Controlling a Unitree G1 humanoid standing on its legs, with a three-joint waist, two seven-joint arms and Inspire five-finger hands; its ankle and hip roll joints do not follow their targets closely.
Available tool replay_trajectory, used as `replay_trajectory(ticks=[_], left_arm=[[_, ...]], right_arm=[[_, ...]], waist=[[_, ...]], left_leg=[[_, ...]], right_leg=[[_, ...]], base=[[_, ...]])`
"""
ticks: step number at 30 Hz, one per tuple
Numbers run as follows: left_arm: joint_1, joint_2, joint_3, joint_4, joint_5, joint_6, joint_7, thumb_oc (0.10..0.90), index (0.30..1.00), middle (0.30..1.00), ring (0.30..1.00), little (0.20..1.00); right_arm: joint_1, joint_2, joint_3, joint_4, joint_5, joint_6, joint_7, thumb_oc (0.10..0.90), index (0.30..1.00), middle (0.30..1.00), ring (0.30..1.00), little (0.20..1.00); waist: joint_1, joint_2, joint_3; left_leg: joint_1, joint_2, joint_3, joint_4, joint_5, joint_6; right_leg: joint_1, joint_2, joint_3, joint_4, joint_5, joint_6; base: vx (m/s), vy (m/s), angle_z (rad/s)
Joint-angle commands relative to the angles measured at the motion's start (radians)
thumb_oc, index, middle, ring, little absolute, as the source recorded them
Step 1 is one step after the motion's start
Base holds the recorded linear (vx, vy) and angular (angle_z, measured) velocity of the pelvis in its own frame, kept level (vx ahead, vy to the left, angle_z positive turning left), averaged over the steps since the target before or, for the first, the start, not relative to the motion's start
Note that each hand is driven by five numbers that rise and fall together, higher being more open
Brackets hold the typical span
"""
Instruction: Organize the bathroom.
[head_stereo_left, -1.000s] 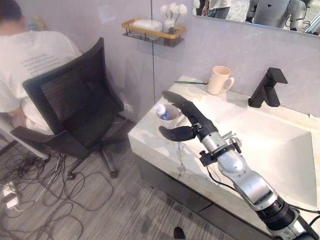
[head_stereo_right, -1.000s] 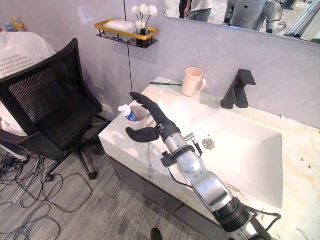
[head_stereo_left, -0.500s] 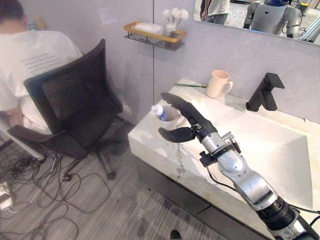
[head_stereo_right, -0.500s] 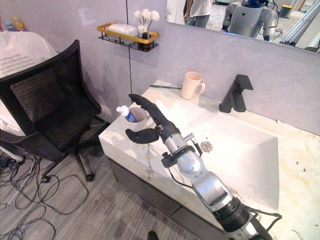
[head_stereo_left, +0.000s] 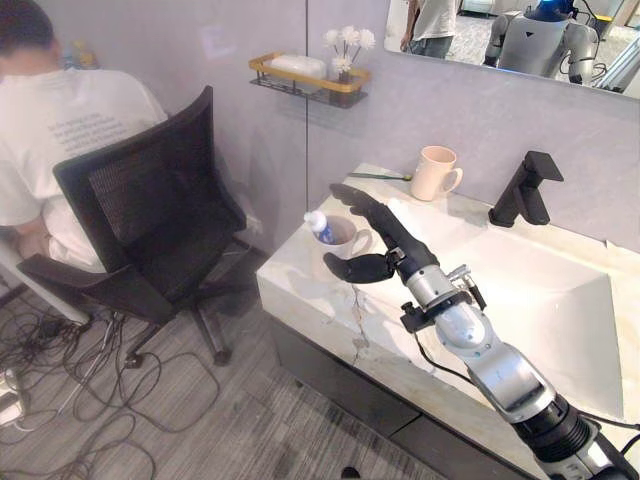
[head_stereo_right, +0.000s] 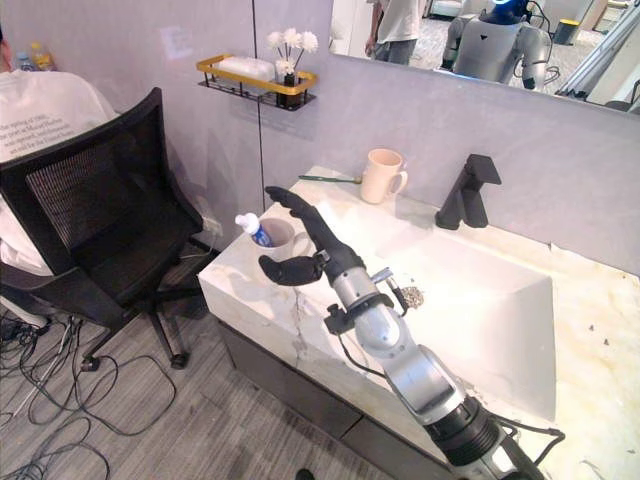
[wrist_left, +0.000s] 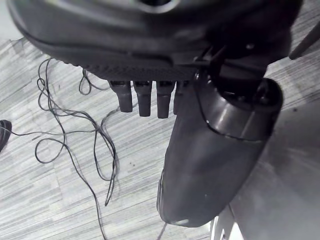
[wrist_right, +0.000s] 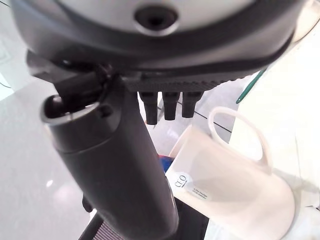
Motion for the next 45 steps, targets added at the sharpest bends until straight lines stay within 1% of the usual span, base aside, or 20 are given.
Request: replay_trajectory(ticks=[1, 6, 11, 12, 18, 21, 24, 29, 31, 35, 37, 41, 45], left_arm=[[0.051, 0.013, -0.005, 0.058, 0.044, 0.008, 0.005, 0.8, 0.9, 0.9, 0.9, 0.9], [0.059, 0.011, 0.0, 0.063, 0.049, 0.004, 0.01, 0.8, 0.9, 0.9, 0.9, 0.9], [0.055, 0.01, -0.001, 0.063, 0.049, 0.004, 0.013, 0.8, 0.9, 0.9, 0.9, 0.9], [0.058, 0.008, 0.004, 0.062, 0.057, 0.003, 0.015, 0.8, 0.9, 0.9, 0.9, 0.9], [0.058, 0.006, 0.014, 0.069, 0.073, 0.004, 0.023, 0.8, 0.9, 0.9, 0.9, 0.9], [0.056, 0.005, 0.021, 0.073, 0.079, 0.005, 0.029, 0.8, 0.9, 0.9, 0.9, 0.9], [0.054, 0.005, 0.025, 0.074, 0.077, 0.002, 0.029, 0.8, 0.9, 0.9, 0.9, 0.9], [0.041, -0.003, 0.023, 0.066, 0.036, 0.015, 0.014, 0.8, 0.9, 0.9, 0.9, 0.9], [0.033, -0.003, 0.018, 0.056, 0.008, 0.03, 0.0, 0.8, 0.9, 0.9, 0.9, 0.9], [0.023, -0.002, 0.013, 0.052, -0.02, 0.043, -0.004, 0.8, 0.9, 0.9, 0.9, 0.9], [0.023, 0.0, 0.01, 0.05, -0.033, 0.045, -0.003, 0.8, 0.9, 0.9, 0.9, 0.9], [0.021, 0.001, 0.002, 0.041, -0.05, 0.05, -0.002, 0.8, 0.9, 0.9, 0.9, 0.9], [0.022, 0.002, 0.006, 0.04, -0.054, 0.043, 0.003, 0.8, 0.9, 0.9, 0.9, 0.9]], right_arm=[[-0.074, 0.025, -0.047, -0.046, -0.074, -0.08, -0.054, 0.8, 0.9, 0.9, 0.9, 0.9], [-0.064, 0.025, -0.044, -0.048, -0.084, -0.061, -0.061, 0.8, 0.9, 0.9, 0.9, 0.9], [-0.069, 0.019, -0.041, -0.049, -0.094, -0.01, -0.075, 0.8, 0.9, 0.9, 0.9, 0.9], [-0.065, 0.016, -0.041, -0.051, -0.105, 0.012, -0.082, 0.8, 0.9, 0.9, 0.9, 0.9], [-0.06, 0.003, -0.045, -0.039, -0.118, 0.05, -0.115, 0.8, 0.9, 0.9, 0.9, 0.9], [-0.059, 0.001, -0.049, -0.028, -0.143, 0.082, -0.141, 0.8, 0.9, 0.9, 0.9, 0.9], [-0.055, -0.004, -0.054, -0.02, -0.141, 0.093, -0.158, 0.8, 0.9, 0.9, 0.9, 0.9], [-0.048, -0.016, -0.085, 0.0, -0.14, 0.088, -0.146, 0.8, 0.9, 0.9, 0.9, 0.9], [-0.051, -0.029, -0.11, 0.013, -0.126, 0.07, -0.136, 0.8, 0.9, 0.9, 0.9, 0.9], [-0.055, -0.037, -0.133, 0.031, -0.116, 0.052, -0.129, 0.8, 0.9, 0.9, 0.9, 0.9], [-0.054, -0.042, -0.146, 0.044, -0.111, 0.033, -0.129, 0.8, 0.9, 0.9, 0.9, 0.9], [-0.051, -0.046, -0.161, 0.051, -0.132, 0.028, -0.14, 0.8, 0.9, 0.9, 0.9, 0.9], [-0.051, -0.056, -0.188, 0.062, -0.161, 0.033, -0.179, 0.8, 0.9, 0.9, 0.9, 0.9]], waist=[[0.004, -0.068, -0.062], [0.005, -0.07, -0.064], [0.005, -0.073, -0.064], [0.006, -0.074, -0.066], [0.007, -0.078, -0.067], [0.007, -0.081, -0.068], [0.005, -0.081, -0.069], [-0.01, -0.075, -0.07], [-0.022, -0.069, -0.067], [-0.034, -0.064, -0.061], [-0.038, -0.061, -0.057], [-0.042, -0.059, -0.049], [-0.045, -0.061, -0.044]], left_leg=[[0.004, 0.038, 0.046, 0.113, -0.049, -0.042], [0.008, 0.039, 0.047, 0.111, -0.048, -0.042], [0.01, 0.037, 0.045, 0.109, -0.048, -0.04], [0.011, 0.037, 0.044, 0.107, -0.048, -0.04], [0.012, 0.034, 0.04, 0.104, -0.047, -0.039], [0.014, 0.032, 0.038, 0.101, -0.048, -0.038], [0.014, 0.03, 0.039, 0.097, -0.046, -0.038], [0.019, 0.03, 0.047, 0.075, -0.042, -0.033], [0.026, 0.028, 0.051, 0.055, -0.036, -0.027], [0.025, 0.027, 0.058, 0.047, -0.031, -0.026], [0.022, 0.028, 0.063, 0.05, -0.031, -0.028], [0.02, 0.031, 0.073, 0.056, -0.032, -0.03], [0.026, 0.035, 0.08, 0.055, -0.034, -0.03]], right_leg=[[0.006, -0.039, 0.175, 0.048, -0.031, 0.132], [0.011, -0.038, 0.169, 0.049, -0.036, 0.129], [0.013, -0.035, 0.169, 0.047, -0.033, 0.127], [0.013, -0.035, 0.168, 0.046, -0.033, 0.127], [0.016, -0.032, 0.168, 0.042, -0.028, 0.126], [0.017, -0.031, 0.169, 0.039, -0.026, 0.125], [0.014, -0.03, 0.169, 0.037, -0.023, 0.125], [0.011, -0.031, 0.174, 0.022, -0.014, 0.126], [0.004, -0.028, 0.181, 0.018, -0.006, 0.129], [-0.005, -0.027, 0.19, 0.019, -0.001, 0.131], [-0.009, -0.03, 0.193, 0.02, -0.001, 0.133], [-0.01, -0.036, 0.193, 0.022, -0.004, 0.136], [-0.008, -0.039, 0.194, 0.021, -0.002, 0.139]], base=[[0.0, 0.0, 0.0], [0.0, 0.0, 0.0], [0.0, 0.0, 0.0], [0.0, 0.0, 0.0], [0.0, 0.0, 0.0], [0.0, 0.0, 0.0], [0.0, 0.015, -0.01], [0.01, 0.044, -0.11], [0.0, 0.039, -0.04], [-0.01, 0.01, -0.01], [-0.02, 0.027, -0.06], [-0.01, 0.02, -0.04], [0.0, 0.003, -0.01]])
